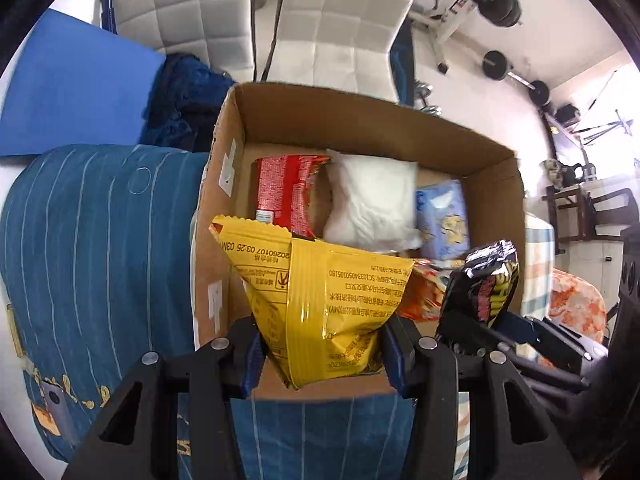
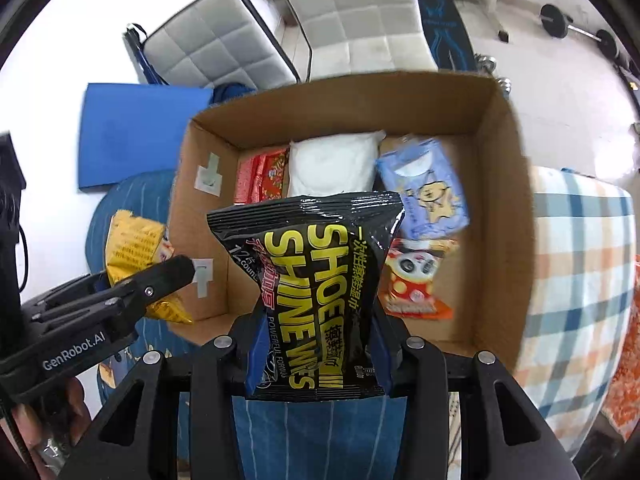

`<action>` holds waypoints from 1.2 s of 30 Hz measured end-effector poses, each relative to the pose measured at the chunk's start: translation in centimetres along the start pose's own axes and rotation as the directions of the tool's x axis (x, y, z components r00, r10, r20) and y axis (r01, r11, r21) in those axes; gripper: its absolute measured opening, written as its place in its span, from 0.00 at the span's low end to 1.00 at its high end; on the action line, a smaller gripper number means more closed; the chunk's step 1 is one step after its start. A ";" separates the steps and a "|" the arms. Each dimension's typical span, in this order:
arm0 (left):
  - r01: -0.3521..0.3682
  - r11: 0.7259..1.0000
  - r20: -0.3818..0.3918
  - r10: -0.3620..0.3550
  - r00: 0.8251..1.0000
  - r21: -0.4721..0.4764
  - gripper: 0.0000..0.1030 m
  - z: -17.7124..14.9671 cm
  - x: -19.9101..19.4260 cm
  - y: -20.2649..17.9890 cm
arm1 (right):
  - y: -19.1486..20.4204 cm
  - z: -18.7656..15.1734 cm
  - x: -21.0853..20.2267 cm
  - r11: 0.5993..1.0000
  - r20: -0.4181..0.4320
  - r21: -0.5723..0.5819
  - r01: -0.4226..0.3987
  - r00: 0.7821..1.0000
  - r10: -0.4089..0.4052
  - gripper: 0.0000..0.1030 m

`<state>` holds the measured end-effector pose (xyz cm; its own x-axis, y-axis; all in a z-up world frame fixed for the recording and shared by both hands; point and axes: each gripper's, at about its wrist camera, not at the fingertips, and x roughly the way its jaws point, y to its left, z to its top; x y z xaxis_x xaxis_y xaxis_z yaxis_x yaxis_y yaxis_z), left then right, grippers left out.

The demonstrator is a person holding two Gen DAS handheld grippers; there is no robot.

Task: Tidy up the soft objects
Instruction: 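Lift both held packs and carry them over the box, then lower both packs into the box and open both tools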

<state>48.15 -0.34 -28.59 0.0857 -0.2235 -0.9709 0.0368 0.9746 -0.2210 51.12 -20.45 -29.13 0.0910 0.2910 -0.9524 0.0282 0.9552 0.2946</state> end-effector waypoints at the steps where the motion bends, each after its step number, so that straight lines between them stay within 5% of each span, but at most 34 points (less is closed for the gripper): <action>1: -0.006 1.000 -0.013 0.006 1.000 -0.003 0.44 0.4 0.7 0.1 | 0.1 0.2 0.8 1.000 -0.011 -0.005 0.005 1.000 -0.005 0.44; 20: -0.006 1.000 -0.287 0.001 0.958 -0.018 0.45 0.9 11.3 0.9 | -1.0 1.0 10.9 0.998 -0.176 -0.039 0.039 0.983 -0.045 0.45; 36: -0.024 0.998 -0.287 0.007 0.958 -0.054 0.51 -0.3 10.3 1.7 | -0.1 0.6 12.4 0.994 -0.185 -0.072 0.083 0.978 -0.096 0.49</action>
<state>48.78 -0.99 -39.01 -0.2033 -0.2022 -0.9580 -0.0186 0.9791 -0.2027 52.81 -16.96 -40.96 -0.0976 0.2033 -0.9742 -0.0360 0.9776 0.2076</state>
